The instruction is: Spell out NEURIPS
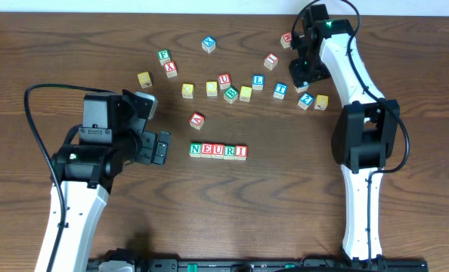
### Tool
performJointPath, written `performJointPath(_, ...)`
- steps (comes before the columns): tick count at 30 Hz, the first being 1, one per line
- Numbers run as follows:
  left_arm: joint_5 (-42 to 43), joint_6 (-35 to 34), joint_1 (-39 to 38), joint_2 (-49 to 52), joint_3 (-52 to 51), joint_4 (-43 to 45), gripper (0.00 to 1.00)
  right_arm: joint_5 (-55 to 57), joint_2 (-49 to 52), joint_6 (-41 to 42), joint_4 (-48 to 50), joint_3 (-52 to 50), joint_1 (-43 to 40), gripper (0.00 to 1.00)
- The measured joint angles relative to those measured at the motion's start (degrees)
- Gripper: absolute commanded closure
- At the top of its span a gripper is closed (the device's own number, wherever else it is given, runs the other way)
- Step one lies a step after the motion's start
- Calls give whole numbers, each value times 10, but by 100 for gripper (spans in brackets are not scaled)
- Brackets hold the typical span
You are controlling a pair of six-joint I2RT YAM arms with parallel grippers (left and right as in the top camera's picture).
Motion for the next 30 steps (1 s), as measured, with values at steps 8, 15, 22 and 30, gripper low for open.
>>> performJointPath(8, 0, 0, 0, 0, 0, 0, 2, -13, 0, -11, 28, -47, 0, 55)
performJointPath(15, 0, 0, 0, 0, 0, 0, 2, -17, 0, -12, 45, -58, 0, 53)
performJointPath(22, 0, 0, 0, 0, 0, 0, 2, -17, 0, -13, 54, -58, 0, 53)
performJointPath(30, 0, 0, 0, 0, 0, 0, 2, -19, 0, -17, 56, -58, 0, 71)
